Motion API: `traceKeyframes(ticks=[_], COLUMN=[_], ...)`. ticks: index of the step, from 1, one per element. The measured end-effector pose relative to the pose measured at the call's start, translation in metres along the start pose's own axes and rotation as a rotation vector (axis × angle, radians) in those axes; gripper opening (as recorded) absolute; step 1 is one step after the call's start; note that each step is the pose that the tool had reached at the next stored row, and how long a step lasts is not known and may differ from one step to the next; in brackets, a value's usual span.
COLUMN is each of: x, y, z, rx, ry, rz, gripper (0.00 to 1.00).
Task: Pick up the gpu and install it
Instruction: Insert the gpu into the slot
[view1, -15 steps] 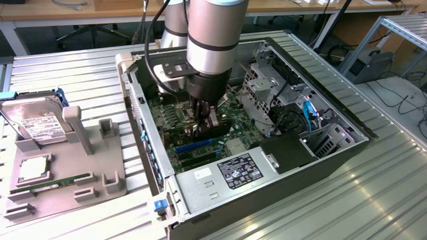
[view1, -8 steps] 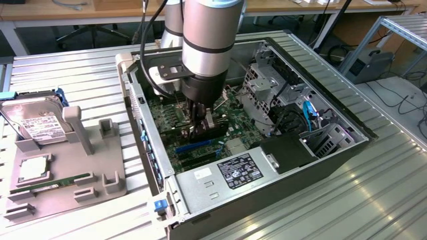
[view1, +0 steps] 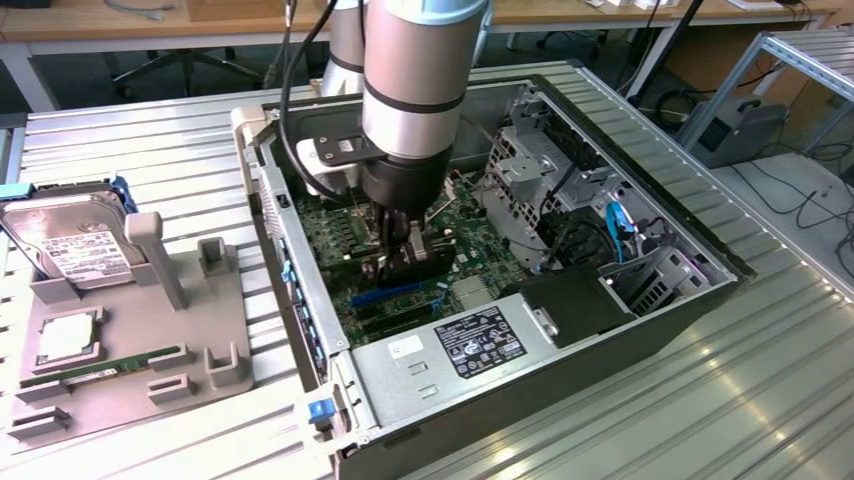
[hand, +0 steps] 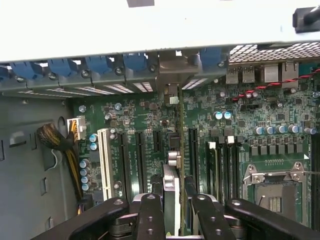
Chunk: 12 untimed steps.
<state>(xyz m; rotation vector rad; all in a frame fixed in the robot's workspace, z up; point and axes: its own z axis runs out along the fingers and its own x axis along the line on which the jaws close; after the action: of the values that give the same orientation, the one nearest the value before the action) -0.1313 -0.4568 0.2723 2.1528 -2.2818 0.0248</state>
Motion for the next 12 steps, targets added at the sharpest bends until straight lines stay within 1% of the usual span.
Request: traceKeyframes(ticks=[12], x=[0.0022], y=[0.0005], z=[0.0069], rx=[0.0], ry=[0.0], rz=[0.0], gripper=[0.27])
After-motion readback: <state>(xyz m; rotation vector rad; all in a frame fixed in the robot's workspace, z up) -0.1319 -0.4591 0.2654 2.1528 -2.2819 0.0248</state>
